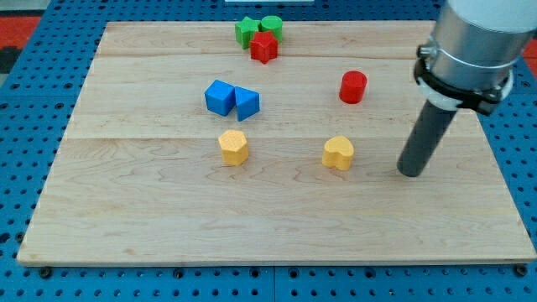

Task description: Slide the yellow heart to the right side of the yellow hexagon

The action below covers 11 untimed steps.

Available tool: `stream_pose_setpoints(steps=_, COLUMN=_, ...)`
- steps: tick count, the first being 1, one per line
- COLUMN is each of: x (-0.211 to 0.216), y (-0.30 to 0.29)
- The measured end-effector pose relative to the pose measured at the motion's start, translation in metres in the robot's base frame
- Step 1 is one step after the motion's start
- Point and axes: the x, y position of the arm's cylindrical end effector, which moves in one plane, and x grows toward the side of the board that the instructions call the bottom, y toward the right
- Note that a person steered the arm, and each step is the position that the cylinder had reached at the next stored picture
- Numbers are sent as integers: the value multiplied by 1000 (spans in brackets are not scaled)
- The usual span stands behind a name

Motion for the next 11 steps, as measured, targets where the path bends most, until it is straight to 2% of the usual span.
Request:
stream_pose_setpoints(steps=2, x=0, y=-28)
stream_pose_setpoints(steps=3, x=0, y=3)
stream_pose_setpoints(steps=5, x=-1, y=113)
stream_pose_setpoints(steps=6, x=-6, y=63)
stream_pose_setpoints(steps=7, x=-9, y=-40)
stream_pose_setpoints(steps=8, x=-18, y=-109)
stream_pose_setpoints(steps=9, x=-20, y=-91)
stream_pose_setpoints(steps=11, x=-21, y=-177)
